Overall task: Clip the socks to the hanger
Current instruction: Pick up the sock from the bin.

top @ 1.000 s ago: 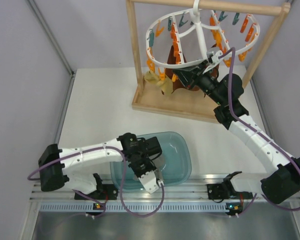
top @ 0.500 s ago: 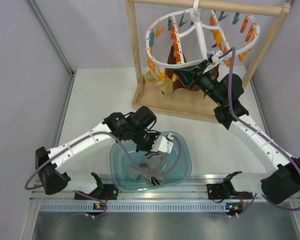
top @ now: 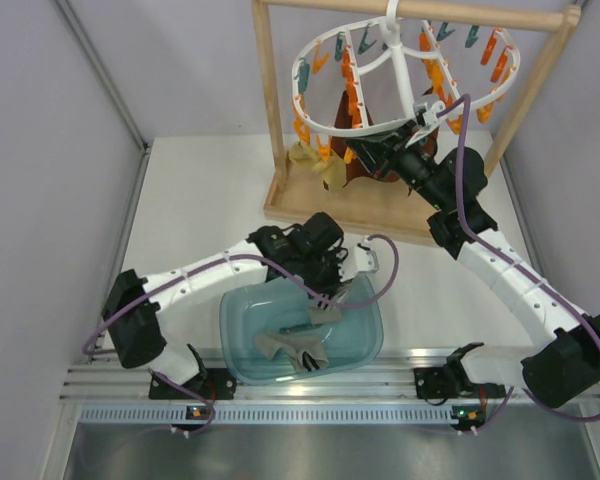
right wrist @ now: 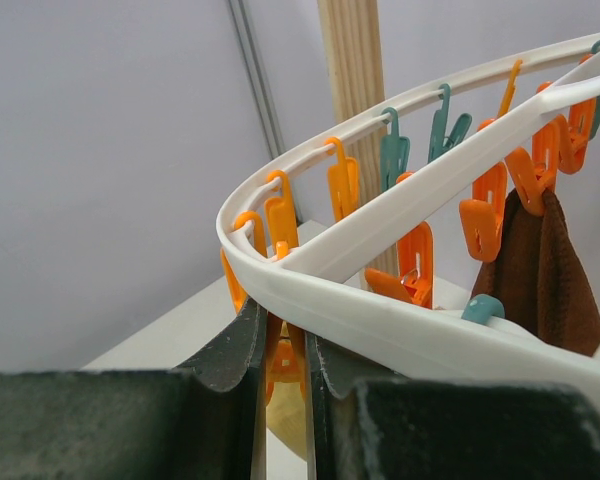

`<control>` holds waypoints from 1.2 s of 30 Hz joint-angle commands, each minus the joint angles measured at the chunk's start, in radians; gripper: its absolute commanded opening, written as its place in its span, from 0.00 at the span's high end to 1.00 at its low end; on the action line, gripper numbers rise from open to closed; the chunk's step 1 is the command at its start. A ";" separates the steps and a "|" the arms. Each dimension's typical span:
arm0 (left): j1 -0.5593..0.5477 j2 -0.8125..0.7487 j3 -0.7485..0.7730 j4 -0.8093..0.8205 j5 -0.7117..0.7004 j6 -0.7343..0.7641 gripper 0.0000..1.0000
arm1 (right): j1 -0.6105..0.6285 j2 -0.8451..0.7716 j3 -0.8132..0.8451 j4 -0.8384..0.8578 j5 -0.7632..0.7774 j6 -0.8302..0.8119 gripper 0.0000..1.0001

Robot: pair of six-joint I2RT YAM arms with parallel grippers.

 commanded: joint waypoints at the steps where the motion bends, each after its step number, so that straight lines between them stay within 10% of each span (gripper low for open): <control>1: -0.096 0.083 -0.006 0.070 -0.153 -0.102 1.00 | 0.000 -0.003 0.035 0.004 0.013 -0.011 1.00; 12: -0.132 0.275 -0.041 0.134 -0.132 -0.135 1.00 | -0.009 -0.003 0.024 0.004 0.005 -0.011 1.00; 20: -0.153 0.205 -0.133 0.219 -0.077 -0.029 0.58 | -0.016 -0.003 0.021 0.000 -0.001 -0.004 1.00; 36: -0.222 0.131 -0.262 0.220 0.000 0.534 0.46 | -0.018 0.000 0.020 -0.005 -0.006 0.006 1.00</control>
